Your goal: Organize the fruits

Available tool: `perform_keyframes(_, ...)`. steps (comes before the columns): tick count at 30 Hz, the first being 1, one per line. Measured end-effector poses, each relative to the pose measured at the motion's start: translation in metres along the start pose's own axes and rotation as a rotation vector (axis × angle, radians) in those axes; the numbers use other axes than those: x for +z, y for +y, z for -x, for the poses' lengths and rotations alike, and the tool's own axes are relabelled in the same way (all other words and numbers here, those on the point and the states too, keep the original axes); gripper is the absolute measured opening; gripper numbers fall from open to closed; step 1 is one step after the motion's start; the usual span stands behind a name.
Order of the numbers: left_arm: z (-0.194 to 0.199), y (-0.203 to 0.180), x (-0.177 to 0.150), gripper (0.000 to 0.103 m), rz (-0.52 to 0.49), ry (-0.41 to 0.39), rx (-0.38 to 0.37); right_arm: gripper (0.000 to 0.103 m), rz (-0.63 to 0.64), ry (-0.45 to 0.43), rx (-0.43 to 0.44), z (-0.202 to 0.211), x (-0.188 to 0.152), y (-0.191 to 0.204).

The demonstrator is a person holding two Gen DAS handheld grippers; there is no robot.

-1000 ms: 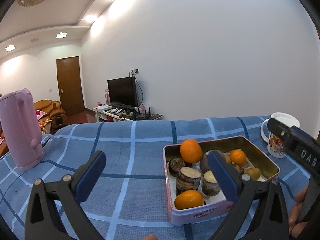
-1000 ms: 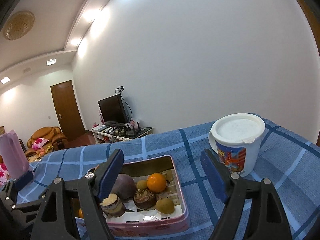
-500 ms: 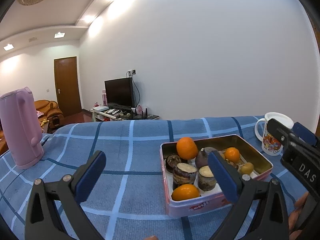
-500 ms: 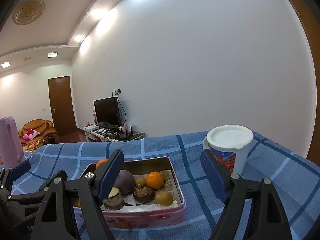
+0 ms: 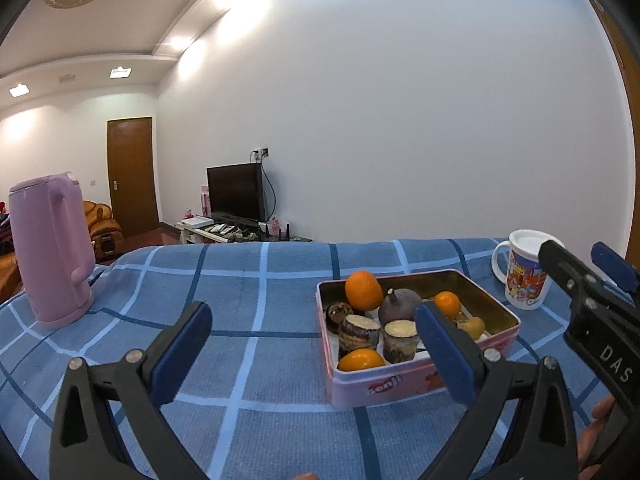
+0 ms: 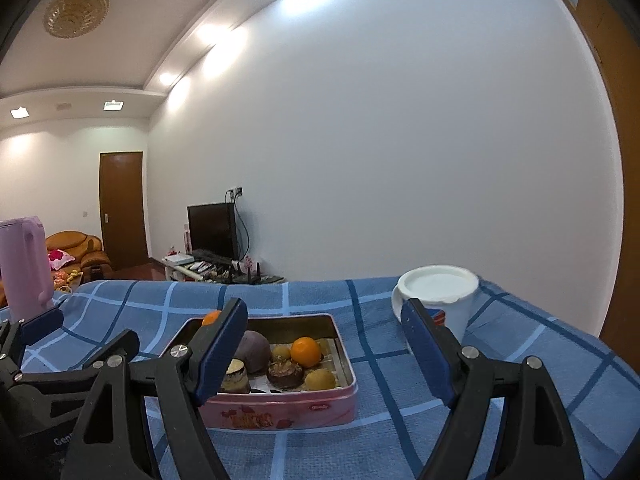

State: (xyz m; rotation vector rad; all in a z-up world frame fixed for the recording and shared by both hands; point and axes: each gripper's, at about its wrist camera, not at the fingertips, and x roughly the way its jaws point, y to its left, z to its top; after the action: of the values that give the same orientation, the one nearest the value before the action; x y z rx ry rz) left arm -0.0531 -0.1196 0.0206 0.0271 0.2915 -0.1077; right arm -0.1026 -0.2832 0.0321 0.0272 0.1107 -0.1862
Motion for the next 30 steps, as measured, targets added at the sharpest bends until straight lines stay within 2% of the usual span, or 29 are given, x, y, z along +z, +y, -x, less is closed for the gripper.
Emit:
perform_keyframes(7,0.009,-0.001,-0.002,0.103,-0.004,-0.003,-0.01,0.083,0.003,-0.049,-0.031,0.014,0.002,0.0)
perform_keyframes(9,0.01,-0.002,-0.003,0.103,-0.007,-0.004,-0.008,0.085,0.002,-0.052,-0.037,0.015,0.002,-0.001)
perform_keyframes(30,0.011,-0.003,-0.003,0.103,-0.01,-0.006,-0.007,0.086,-0.003,-0.041,-0.035,0.014,0.001,-0.004)
